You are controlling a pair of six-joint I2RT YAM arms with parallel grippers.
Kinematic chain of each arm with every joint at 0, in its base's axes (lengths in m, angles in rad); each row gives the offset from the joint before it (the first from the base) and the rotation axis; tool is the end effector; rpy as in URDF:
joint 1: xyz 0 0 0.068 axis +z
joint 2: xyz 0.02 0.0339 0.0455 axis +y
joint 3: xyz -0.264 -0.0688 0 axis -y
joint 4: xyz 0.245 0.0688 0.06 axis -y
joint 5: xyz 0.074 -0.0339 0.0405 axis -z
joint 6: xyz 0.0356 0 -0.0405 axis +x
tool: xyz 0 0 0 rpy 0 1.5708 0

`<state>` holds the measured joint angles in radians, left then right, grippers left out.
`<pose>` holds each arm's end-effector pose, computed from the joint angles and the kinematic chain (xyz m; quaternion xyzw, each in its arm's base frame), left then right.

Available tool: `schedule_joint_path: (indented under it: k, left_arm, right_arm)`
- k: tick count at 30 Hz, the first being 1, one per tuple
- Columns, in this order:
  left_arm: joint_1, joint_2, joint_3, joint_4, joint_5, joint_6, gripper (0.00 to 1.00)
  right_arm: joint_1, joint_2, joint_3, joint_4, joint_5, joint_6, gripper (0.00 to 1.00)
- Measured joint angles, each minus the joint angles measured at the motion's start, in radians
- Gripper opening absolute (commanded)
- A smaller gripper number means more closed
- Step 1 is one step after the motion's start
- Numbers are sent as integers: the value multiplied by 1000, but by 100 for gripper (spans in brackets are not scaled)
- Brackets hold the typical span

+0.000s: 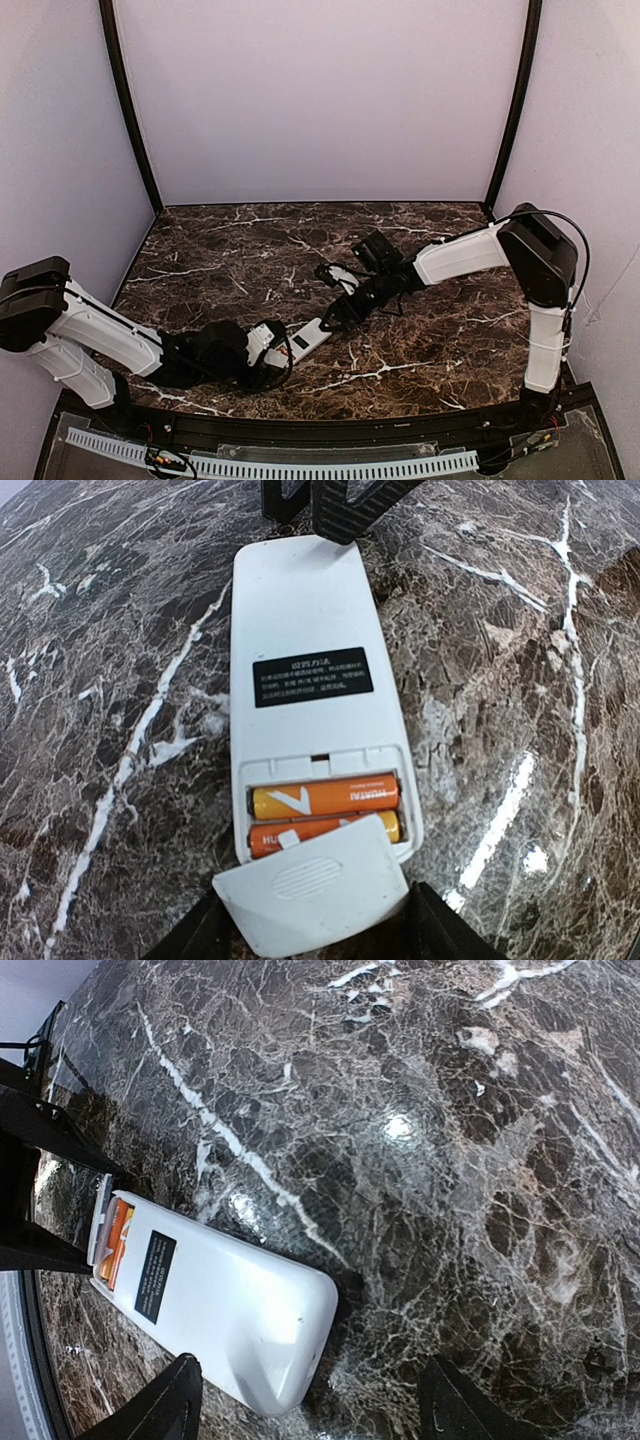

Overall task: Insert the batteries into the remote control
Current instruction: Pick up the battery cover from the center of the board.

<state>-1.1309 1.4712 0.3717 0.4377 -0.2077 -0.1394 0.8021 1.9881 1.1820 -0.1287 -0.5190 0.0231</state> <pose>0.1107 -0.2179 0.1183 0.3851 0.8077 -0.1841 0.4068 0.2669 0.3014 0.1352 -0.4228 0.8188 0.3445 0.1791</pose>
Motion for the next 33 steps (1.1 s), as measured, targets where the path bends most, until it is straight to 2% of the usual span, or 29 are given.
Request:
schedule_joint_path:
  k: [6,9,11,20,26,33]
  left_arm:
    - [0,5,2,3,-18,-8,57]
    - [0,4,2,3,-20,-11,66]
    - [0,4,2,3,-18,-13,66]
    - [0,5,2,3,-9,-21,49]
    - [0,-1,8,-16,-10,-21,45]
    - [-14,-53,82,-129,-8,-18,46]
  right_arm:
    - [5,0,5,-5,16,-3,73]
    - [5,2,7,-7,19,-3,73]
    - [5,5,10,-7,20,-3,73]
    - [5,7,13,-7,21,-4,73]
    - [5,7,13,-7,21,-6,72]
    - [5,7,15,-10,23,-6,72]
